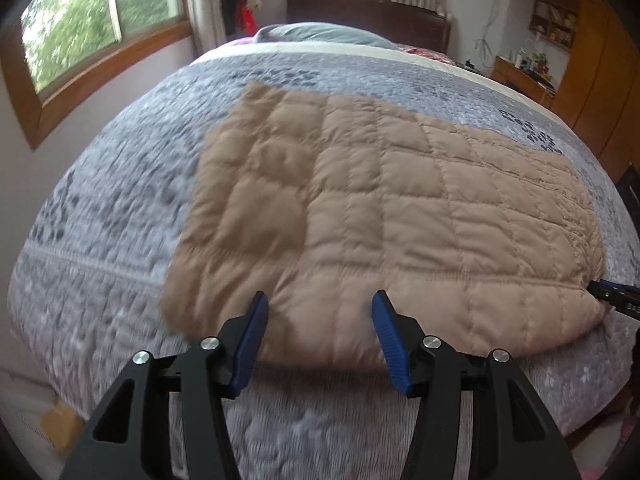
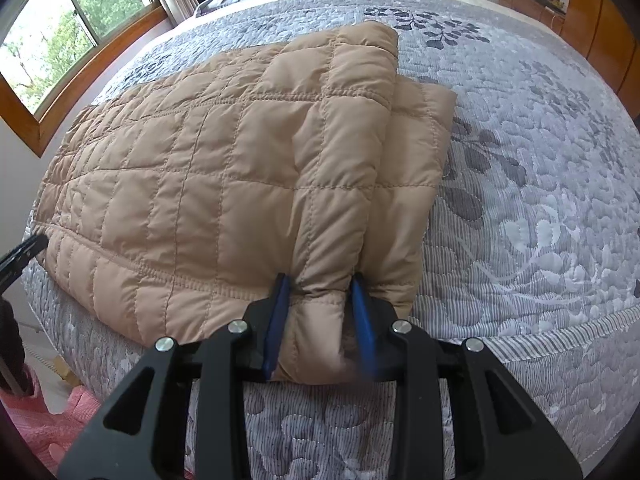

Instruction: Fold large clothes

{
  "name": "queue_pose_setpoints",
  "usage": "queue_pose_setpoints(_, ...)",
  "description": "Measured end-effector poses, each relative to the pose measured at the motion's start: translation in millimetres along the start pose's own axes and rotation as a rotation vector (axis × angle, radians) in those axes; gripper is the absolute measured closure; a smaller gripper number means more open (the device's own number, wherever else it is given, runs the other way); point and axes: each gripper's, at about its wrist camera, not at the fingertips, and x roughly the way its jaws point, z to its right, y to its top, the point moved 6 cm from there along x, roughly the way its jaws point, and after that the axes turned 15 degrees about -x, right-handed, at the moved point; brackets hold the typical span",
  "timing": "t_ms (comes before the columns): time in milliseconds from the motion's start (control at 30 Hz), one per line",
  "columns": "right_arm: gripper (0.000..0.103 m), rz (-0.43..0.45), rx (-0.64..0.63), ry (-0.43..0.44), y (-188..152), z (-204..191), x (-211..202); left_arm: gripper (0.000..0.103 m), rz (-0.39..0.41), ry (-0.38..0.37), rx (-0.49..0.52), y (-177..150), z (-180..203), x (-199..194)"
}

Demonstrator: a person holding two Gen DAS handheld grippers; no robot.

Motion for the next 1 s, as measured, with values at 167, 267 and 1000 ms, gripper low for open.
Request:
queue_pose_setpoints(167, 0.072, 0.003, -0.002, 0.007, -0.5, -0.1, 0.0, 0.040, -0.047, -0.031, -0.090, -10.2, -17.9, -8.5)
queue_pose_setpoints(267, 0.071, 0.009, -0.003, 0.007, -1.1, -0.4, -0.2, 0.038, -0.076, -0.052, -0.145, -13.7, -24.0, -3.2)
queue_pose_setpoints(1000, 0.071, -0.011, -0.003, 0.011, 1.4, 2.6, 1.1, 0.030, -0.127, -0.385, -0.550, 8.2, -68.3, 41.0)
